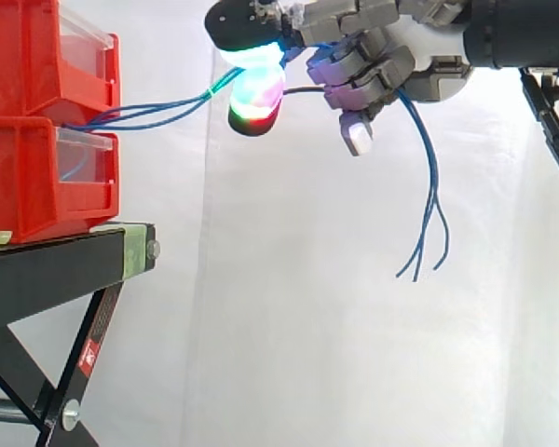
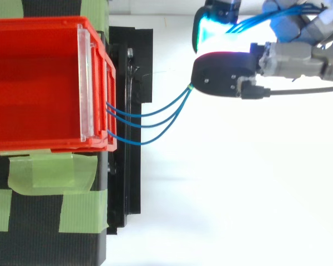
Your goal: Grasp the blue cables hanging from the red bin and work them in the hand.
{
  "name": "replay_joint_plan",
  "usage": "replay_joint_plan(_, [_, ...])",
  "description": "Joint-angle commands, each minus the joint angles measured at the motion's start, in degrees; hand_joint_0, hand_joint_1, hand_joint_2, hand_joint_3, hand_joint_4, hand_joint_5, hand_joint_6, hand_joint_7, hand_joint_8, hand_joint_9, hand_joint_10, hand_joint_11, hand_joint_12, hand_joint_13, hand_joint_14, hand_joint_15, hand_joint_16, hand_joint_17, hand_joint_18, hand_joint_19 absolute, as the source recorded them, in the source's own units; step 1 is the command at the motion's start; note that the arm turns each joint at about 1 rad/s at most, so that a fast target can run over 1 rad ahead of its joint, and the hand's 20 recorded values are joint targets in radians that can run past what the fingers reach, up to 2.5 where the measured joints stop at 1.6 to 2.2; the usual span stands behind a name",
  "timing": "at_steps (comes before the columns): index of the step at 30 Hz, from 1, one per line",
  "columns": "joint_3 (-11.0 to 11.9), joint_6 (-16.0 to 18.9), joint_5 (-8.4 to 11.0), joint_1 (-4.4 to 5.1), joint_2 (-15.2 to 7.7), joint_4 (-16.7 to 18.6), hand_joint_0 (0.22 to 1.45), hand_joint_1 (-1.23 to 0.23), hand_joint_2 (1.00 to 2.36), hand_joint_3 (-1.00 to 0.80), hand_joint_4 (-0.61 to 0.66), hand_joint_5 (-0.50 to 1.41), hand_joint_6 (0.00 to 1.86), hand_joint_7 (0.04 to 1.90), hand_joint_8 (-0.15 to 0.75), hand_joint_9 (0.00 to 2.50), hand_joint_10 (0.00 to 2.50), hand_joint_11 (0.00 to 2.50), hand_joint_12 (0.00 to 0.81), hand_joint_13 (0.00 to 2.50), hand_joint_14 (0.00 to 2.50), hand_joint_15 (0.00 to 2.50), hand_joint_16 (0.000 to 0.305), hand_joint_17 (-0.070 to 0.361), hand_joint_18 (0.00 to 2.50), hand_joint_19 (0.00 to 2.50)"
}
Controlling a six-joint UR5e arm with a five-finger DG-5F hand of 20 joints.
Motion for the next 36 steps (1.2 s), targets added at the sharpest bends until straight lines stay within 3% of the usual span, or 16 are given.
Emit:
replay_joint_plan(1, [0.0,0.0,-0.26,0.09,-0.2,-0.5,1.12,-0.62,1.04,0.44,0.27,-0.07,0.99,1.03,0.350,1.60,2.50,2.50,0.470,1.75,2.50,1.46,0.186,0.139,2.48,0.56])
replay_joint_plan(4, [0.0,0.3,-0.26,0.62,-0.2,-2.3,1.14,-0.62,1.02,0.45,0.26,-0.06,1.00,1.03,0.350,1.60,2.50,2.50,0.470,1.75,2.50,1.46,0.186,0.139,2.48,0.56])
replay_joint_plan(12, [0.0,0.2,-0.96,0.80,-0.6,-2.2,1.13,-0.63,1.04,0.49,0.25,-0.03,0.99,1.04,0.350,1.60,2.50,2.50,0.470,1.75,2.50,1.46,0.186,0.139,2.48,0.56])
replay_joint_plan(14, [0.0,0.3,-1.23,0.80,-0.6,-2.1,1.09,-0.66,1.01,0.37,0.26,-0.04,0.94,1.05,0.350,1.60,2.50,2.50,0.470,1.75,2.50,1.46,0.186,0.139,2.48,0.56])
replay_joint_plan(15, [0.0,0.3,-1.40,0.80,-0.6,-2.1,1.04,-0.66,1.02,0.11,0.25,-0.05,0.87,1.08,0.350,1.60,2.50,2.50,0.470,1.75,2.50,1.46,0.186,0.139,2.48,0.56])
replay_joint_plan(17, [0.0,0.3,-2.02,0.62,-0.6,-1.9,1.04,-0.66,1.02,-0.12,0.25,-0.05,0.83,1.08,0.350,1.60,2.50,2.50,0.470,1.75,2.50,1.46,0.186,0.139,2.48,0.56])
replay_joint_plan(18, [0.0,0.3,-2.28,0.53,-0.6,-1.6,1.05,-0.65,1.03,-0.11,0.25,-0.04,0.83,1.08,0.350,1.60,2.50,2.50,0.470,1.75,2.50,1.46,0.186,0.139,2.48,0.56])
replay_joint_plan(21, [0.6,0.1,-3.60,0.18,-0.6,0.1,1.11,-0.61,1.02,0.28,0.25,-0.03,0.85,1.07,0.350,1.60,2.50,2.50,0.470,1.75,2.50,1.46,0.186,0.139,2.48,0.56])
replay_joint_plan(23, [0.7,-0.1,-4.13,0.09,-0.6,0.6,1.12,-0.60,1.01,0.41,0.25,0.00,0.84,1.07,0.350,1.60,2.50,2.50,0.470,1.75,2.50,1.46,0.186,0.139,2.48,0.56])
replay_joint_plan(25, [0.7,-0.5,-4.74,0.09,-0.6,1.0,1.09,-0.59,1.01,0.27,0.25,0.04,0.76,1.11,0.350,1.60,2.50,2.50,0.470,1.75,2.50,1.46,0.186,0.139,2.48,0.56])
replay_joint_plan(26, [0.6,-0.8,-4.92,0.00,-0.6,1.1,1.06,-0.58,1.02,0.08,0.25,0.06,0.68,1.15,0.350,1.60,2.50,2.50,0.470,1.75,2.50,1.46,0.186,0.139,2.48,0.56])
replay_joint_plan(29, [0.6,-1.7,-5.27,0.00,-0.6,1.3,0.99,-0.53,1.02,-0.21,0.26,0.13,0.37,1.26,0.350,1.60,2.50,2.50,0.470,1.75,2.50,1.46,0.186,0.139,2.48,0.56])
replay_joint_plan(31, [0.6,-1.8,-5.36,0.00,-0.6,1.3,1.08,-0.56,1.02,0.21,0.27,0.26,0.11,1.37,0.350,1.60,2.50,2.50,0.470,1.75,2.50,1.46,0.186,0.139,2.48,0.56])
replay_joint_plan(33, [0.6,-1.8,-5.36,0.00,-0.6,1.3,1.13,-0.57,1.00,0.44,0.28,0.34,0.00,1.43,0.350,1.60,2.50,2.50,0.470,1.75,2.50,1.46,0.186,0.139,2.48,0.56])
replay_joint_plan(35, [0.6,-1.8,-5.36,-0.08,-0.6,1.3,1.11,-0.58,1.00,0.42,0.29,0.35,0.00,1.40,0.350,1.60,2.50,2.50,0.470,1.75,2.50,1.46,0.186,0.139,2.48,0.56])
replay_joint_plan(36, [0.7,-1.8,-5.36,-0.08,-0.6,1.4,1.04,-0.58,1.01,0.13,0.30,0.31,0.01,1.34,0.350,1.60,2.50,2.50,0.470,1.75,2.50,1.46,0.186,0.139,2.48,0.56])
